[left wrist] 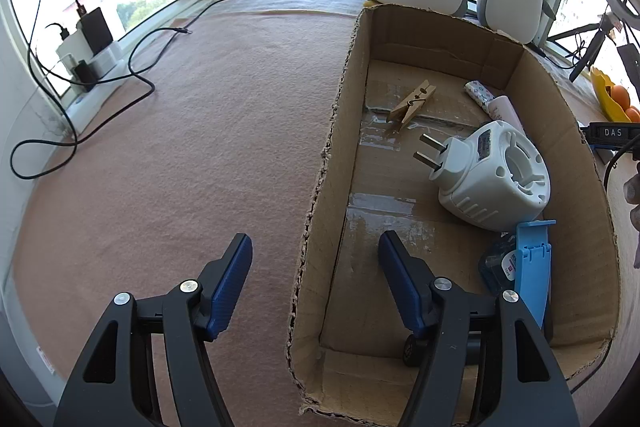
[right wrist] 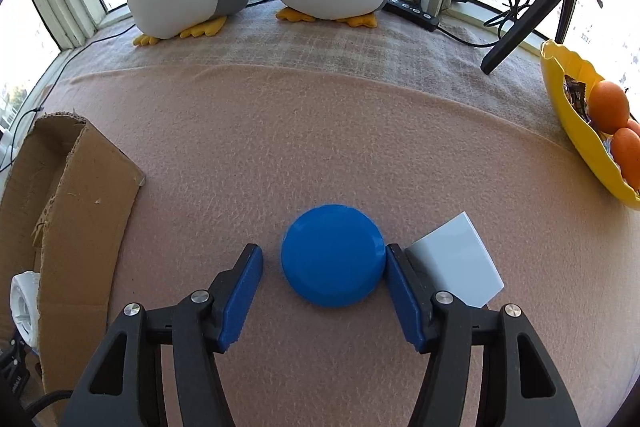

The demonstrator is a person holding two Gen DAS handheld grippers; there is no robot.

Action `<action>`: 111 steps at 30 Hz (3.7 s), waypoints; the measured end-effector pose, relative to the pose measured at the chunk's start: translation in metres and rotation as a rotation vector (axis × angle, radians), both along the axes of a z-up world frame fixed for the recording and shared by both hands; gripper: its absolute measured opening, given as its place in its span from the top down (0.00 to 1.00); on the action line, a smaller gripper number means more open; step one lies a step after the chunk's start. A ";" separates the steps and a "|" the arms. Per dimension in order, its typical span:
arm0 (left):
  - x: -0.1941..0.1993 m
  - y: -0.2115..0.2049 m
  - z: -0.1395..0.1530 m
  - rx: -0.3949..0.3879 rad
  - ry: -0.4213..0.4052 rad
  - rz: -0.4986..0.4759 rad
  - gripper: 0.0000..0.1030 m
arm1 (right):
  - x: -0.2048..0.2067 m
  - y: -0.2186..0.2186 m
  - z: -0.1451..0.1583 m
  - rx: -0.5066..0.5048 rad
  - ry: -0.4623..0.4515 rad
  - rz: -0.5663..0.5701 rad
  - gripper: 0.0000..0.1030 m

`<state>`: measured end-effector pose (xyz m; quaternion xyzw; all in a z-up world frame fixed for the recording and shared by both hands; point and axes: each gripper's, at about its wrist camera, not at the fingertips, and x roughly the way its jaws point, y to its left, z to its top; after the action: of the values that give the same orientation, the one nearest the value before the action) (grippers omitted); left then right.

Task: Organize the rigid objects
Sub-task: 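Move the right gripper to the blue round lid and close on it, then carry the blue lid into the box and open the right gripper, then move the right gripper to the white USB charger and close on it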

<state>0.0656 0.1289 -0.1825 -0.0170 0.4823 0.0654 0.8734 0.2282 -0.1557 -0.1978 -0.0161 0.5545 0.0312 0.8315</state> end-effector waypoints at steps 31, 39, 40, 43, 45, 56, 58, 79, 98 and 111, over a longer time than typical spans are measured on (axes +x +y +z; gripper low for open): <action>0.000 0.000 0.000 0.000 -0.002 -0.001 0.36 | -0.041 0.052 0.077 0.126 -0.118 0.119 0.55; 0.000 0.001 0.001 -0.005 -0.003 -0.001 0.36 | -0.045 0.095 0.104 0.149 -0.159 0.220 0.55; 0.001 0.001 0.001 -0.006 -0.004 -0.001 0.36 | -0.045 0.101 0.105 0.150 -0.159 0.233 0.55; 0.001 0.001 0.002 -0.008 -0.005 -0.002 0.36 | -0.046 0.119 0.105 0.150 -0.161 0.265 0.55; 0.001 0.001 0.002 -0.008 -0.005 -0.002 0.36 | -0.047 0.130 0.104 0.151 -0.158 0.286 0.55; 0.001 0.001 0.001 -0.009 -0.006 -0.002 0.36 | -0.042 0.178 0.076 0.127 -0.100 0.346 0.55; 0.001 0.001 0.001 -0.008 -0.005 -0.002 0.36 | -0.040 0.182 0.071 0.120 -0.091 0.347 0.55; 0.000 0.002 0.001 -0.010 -0.007 -0.001 0.36 | -0.032 0.185 0.059 0.114 -0.069 0.335 0.50; 0.001 0.001 0.001 -0.008 -0.007 -0.002 0.36 | -0.047 0.169 0.072 0.094 -0.112 0.316 0.42; 0.000 -0.004 0.001 0.024 -0.005 -0.010 0.36 | -0.063 0.112 0.097 0.045 -0.198 0.221 0.42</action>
<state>0.0660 0.1247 -0.1810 -0.0046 0.4792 0.0668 0.8751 0.1656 -0.0432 -0.1009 -0.0614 0.4639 0.1331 0.8737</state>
